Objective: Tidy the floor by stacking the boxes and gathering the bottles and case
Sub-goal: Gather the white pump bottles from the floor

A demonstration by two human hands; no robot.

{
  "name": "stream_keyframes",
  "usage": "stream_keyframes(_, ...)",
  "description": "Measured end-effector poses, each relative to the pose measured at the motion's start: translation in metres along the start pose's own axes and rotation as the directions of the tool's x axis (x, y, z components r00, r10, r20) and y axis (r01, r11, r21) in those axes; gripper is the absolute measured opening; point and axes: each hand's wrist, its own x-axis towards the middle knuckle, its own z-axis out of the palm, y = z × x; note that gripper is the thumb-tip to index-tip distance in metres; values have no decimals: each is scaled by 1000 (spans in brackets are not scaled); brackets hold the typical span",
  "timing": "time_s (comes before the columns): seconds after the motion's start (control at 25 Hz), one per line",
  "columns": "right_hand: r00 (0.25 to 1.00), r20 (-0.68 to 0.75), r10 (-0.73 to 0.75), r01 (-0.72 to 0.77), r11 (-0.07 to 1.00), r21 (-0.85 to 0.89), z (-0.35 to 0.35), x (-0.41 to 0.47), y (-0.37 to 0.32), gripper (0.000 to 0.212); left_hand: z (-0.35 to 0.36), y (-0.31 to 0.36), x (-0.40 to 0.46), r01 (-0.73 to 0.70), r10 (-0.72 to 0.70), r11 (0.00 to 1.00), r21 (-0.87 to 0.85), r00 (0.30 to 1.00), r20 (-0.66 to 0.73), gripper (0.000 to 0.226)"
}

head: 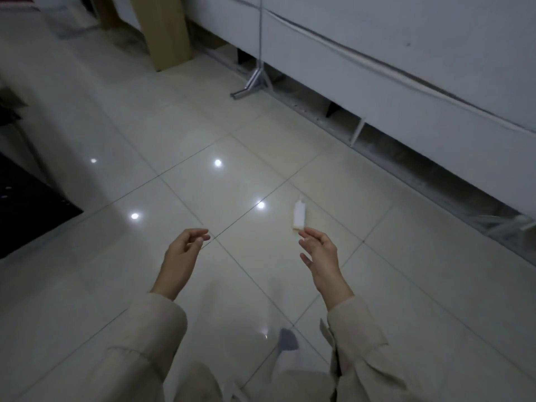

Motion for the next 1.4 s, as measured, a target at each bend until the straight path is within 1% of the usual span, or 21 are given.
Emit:
stream_keyframes(0.16,994,-107,-21,22,1000,16,-54,47,-30,22,77,30,37,-45,43,999,15,992,117,20)
stream_keyframes(0.32,986,-167,-18,25,999,37,-70,83,-47,23,120,49,75,-59,47,997,54,979,197,19)
stream_keyframes(0.48,980,-195,32,-23,999,44,-60,123,-53,22,140,62,124,-74,40,990,122,964,261,18)
stream_keyframes(0.64,970,-244,22,-18,1000,21,-35,181,-69,19,160,77,212,-116,49,978,173,935,351,18)
stream_keyframes(0.76,947,-321,6,-6,1000,0,-10,231,-81,20,179,92,281,-166,64,967,195,895,441,18)
stream_keyframes(0.88,942,-337,0,-23,998,-65,17,279,-84,22,197,95,333,-184,45,959,217,852,521,18)
stream_keyframes(1.0,951,-310,1,-59,983,-176,36,337,-62,25,223,71,385,-202,0,939,278,809,588,18)
stream_keyframes(1.12,952,-303,44,-123,961,-248,36,405,-13,26,261,22,435,-205,-45,924,324,781,623,20)
stream_keyframes(1.2,938,-332,95,-193,942,-276,29,452,33,29,286,-23,465,-172,-83,922,346,786,612,21)
stream_keyframes(1.32,920,-372,122,-250,914,-319,13,527,115,34,324,-104,510,-140,-99,926,350,805,584,27)
stream_keyframes(1.4,903,-400,157,-318,870,-377,6,574,166,44,345,-158,534,-115,-127,920,375,817,562,26)
